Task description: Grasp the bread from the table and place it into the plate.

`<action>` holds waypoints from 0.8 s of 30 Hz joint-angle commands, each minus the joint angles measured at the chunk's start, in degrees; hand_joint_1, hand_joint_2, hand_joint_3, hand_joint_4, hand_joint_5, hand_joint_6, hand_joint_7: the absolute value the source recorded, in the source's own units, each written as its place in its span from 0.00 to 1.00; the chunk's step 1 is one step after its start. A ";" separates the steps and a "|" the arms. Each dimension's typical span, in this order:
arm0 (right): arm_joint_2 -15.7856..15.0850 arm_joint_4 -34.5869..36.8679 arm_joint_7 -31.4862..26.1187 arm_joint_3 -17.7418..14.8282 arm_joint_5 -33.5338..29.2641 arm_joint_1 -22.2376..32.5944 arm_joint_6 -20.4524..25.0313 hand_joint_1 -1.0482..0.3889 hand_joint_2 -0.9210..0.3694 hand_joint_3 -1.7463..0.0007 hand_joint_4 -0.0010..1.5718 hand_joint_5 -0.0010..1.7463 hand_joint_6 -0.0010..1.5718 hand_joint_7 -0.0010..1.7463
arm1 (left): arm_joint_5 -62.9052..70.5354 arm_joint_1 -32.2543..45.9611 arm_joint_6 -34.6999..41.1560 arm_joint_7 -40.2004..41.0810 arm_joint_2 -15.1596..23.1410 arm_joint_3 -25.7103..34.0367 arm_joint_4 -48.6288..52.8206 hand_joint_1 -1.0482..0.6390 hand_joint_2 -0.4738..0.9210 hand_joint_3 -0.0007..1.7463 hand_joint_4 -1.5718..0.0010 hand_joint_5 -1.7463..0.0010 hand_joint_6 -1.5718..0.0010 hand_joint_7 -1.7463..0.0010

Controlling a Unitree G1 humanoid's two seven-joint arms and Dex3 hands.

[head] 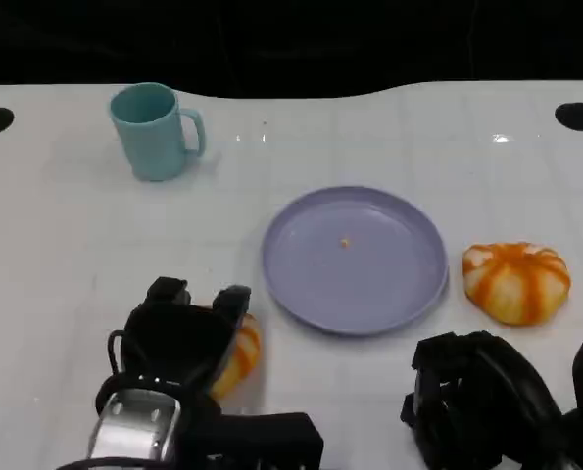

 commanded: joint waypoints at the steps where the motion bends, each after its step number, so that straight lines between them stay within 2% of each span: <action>1: -0.52 -1.02 -0.06 -0.50 0.65 0.36 0.50 0.00 0.74 0.16 0.98 0.76 1.00 0.56 | -1.33 -1.11 0.52 2.71 0.19 -0.66 3.27 0.26 0.85 0.01 0.96 0.52 0.84 0.99; 5: -0.51 -0.39 0.22 -0.55 0.56 0.16 -0.21 0.00 0.74 0.16 0.98 0.76 1.00 0.56 | -2.80 -2.50 0.14 4.10 0.21 -1.36 6.61 0.30 0.88 0.01 0.93 0.50 0.81 0.97; 7: -0.54 -0.40 0.23 -0.54 0.52 0.19 -0.25 0.00 0.74 0.16 0.98 0.76 1.00 0.55 | -3.32 -3.15 0.29 3.82 0.33 -1.79 7.76 0.33 0.90 0.03 0.86 0.47 0.75 0.95; 9: -0.58 -0.09 0.46 -0.61 0.57 0.06 -0.53 0.00 0.74 0.16 0.98 0.76 1.00 0.55 | -3.75 -3.66 0.37 4.92 0.27 -2.18 9.28 0.35 0.90 0.05 0.67 0.32 0.65 0.94; 10: -0.59 0.05 0.57 -0.66 0.61 -0.01 -0.62 0.00 0.74 0.17 0.98 0.76 1.00 0.55 | -3.90 -3.86 0.41 5.54 0.25 -2.37 9.92 0.37 0.87 0.12 0.58 0.22 0.58 0.96; 12: -0.60 0.21 0.83 -0.76 0.75 -0.07 -0.69 0.00 0.73 0.17 0.98 0.76 1.00 0.55 | -3.82 -4.25 0.22 7.76 0.40 -2.97 11.45 0.38 0.73 0.34 0.54 0.17 0.53 0.98; 13: -0.60 0.25 0.96 -0.81 0.82 -0.07 -0.72 0.00 0.73 0.17 0.98 0.75 1.00 0.55 | -3.71 -4.44 0.06 9.09 0.53 -3.33 12.26 0.41 0.69 0.43 0.51 0.13 0.46 0.97; 15: -0.63 -0.17 0.78 -0.78 0.77 0.09 -0.24 0.00 0.74 0.17 0.98 0.75 1.00 0.55 | -3.54 -4.77 -1.31 12.97 1.28 -4.17 14.04 0.42 0.69 0.50 0.48 0.09 0.39 0.95; 17: -0.66 -0.36 0.64 -0.76 0.67 0.20 -0.07 0.00 0.74 0.17 0.98 0.75 1.00 0.56 | -3.70 -5.01 -2.55 16.88 1.81 -4.75 15.54 0.42 0.72 0.50 0.45 0.06 0.33 0.95; 19: -0.60 -0.11 0.79 -0.87 0.82 0.18 -0.24 0.00 0.74 0.17 0.98 0.75 1.00 0.55 | -3.49 -5.32 -3.58 21.55 2.16 -5.35 17.30 0.40 0.74 0.49 0.41 0.01 0.22 0.90; 21: -0.66 0.04 0.86 -0.88 0.77 0.19 -0.40 0.00 0.73 0.18 0.98 0.75 1.00 0.55 | -2.85 -5.78 -4.06 26.77 2.31 -6.10 19.46 0.39 0.75 0.49 0.40 0.00 0.18 0.87; 23: -0.71 -0.07 0.84 -0.83 0.68 0.26 -0.42 0.00 0.73 0.18 0.98 0.75 1.00 0.55 | -3.61 -6.12 -5.72 33.72 2.11 -6.18 22.31 0.41 0.71 0.56 0.38 0.00 0.33 0.48; 24: -0.74 -0.36 0.64 -0.77 0.56 0.37 -0.26 0.00 0.73 0.18 0.98 0.75 1.00 0.55 | -4.34 -6.39 -6.93 37.66 1.89 -6.00 24.05 0.42 0.69 0.58 0.38 0.00 0.39 0.35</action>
